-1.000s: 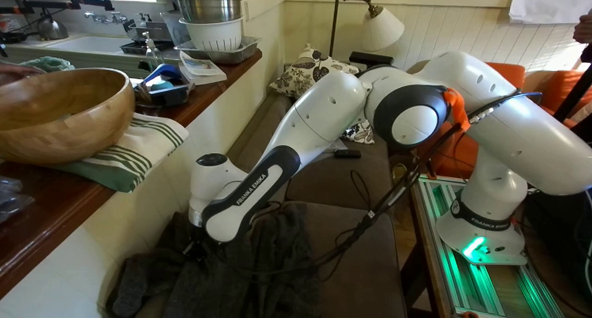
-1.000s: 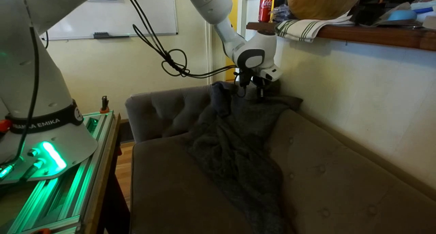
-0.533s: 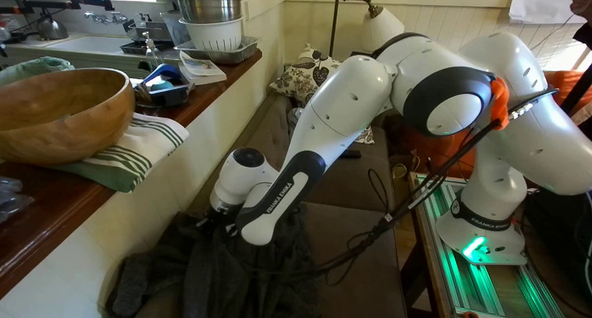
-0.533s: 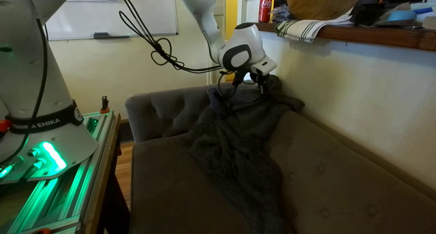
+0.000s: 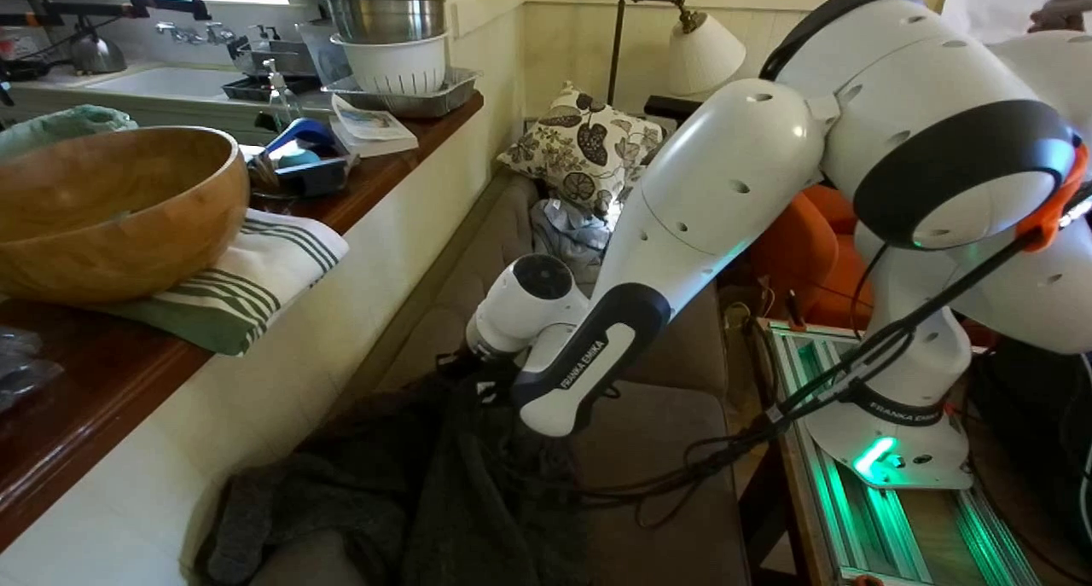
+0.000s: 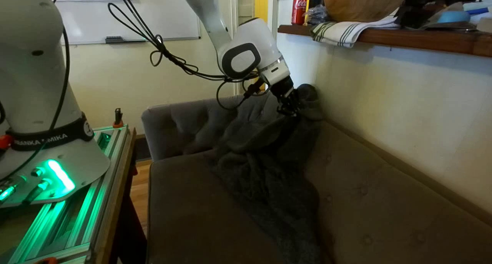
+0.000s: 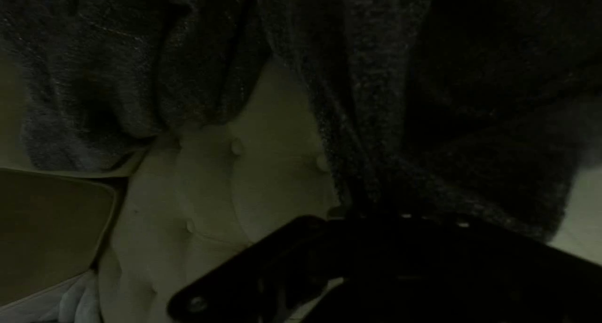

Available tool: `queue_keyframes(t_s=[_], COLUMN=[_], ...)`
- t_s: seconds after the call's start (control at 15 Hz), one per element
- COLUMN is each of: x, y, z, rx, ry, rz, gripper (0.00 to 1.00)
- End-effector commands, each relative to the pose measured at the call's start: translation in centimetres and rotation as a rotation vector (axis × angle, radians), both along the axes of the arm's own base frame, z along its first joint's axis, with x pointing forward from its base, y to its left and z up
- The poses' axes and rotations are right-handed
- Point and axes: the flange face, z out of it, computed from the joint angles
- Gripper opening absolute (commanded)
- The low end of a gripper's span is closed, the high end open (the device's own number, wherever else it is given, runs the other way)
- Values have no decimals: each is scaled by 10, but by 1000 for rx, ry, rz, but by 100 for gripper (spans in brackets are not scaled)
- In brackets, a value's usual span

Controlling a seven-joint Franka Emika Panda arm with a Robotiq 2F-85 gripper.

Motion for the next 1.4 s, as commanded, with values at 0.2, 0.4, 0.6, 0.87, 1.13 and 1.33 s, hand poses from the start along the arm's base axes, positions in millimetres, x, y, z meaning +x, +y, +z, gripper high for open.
queue_keyframes(t_s=[0.2, 0.4, 0.6, 0.87, 1.13, 1.33], x=[8, -16, -65, -140, -208, -263], y=[4, -44, -105, -184, -255, -301], z=[-4, -14, -21, -16, 15, 45], rx=[0, -10, -28, -81, -125, -152], ry=[3, 44, 67, 93, 82, 56], rz=[8, -114, -279, -503, -723, -897], gripper=[1, 1, 1, 1, 1, 1])
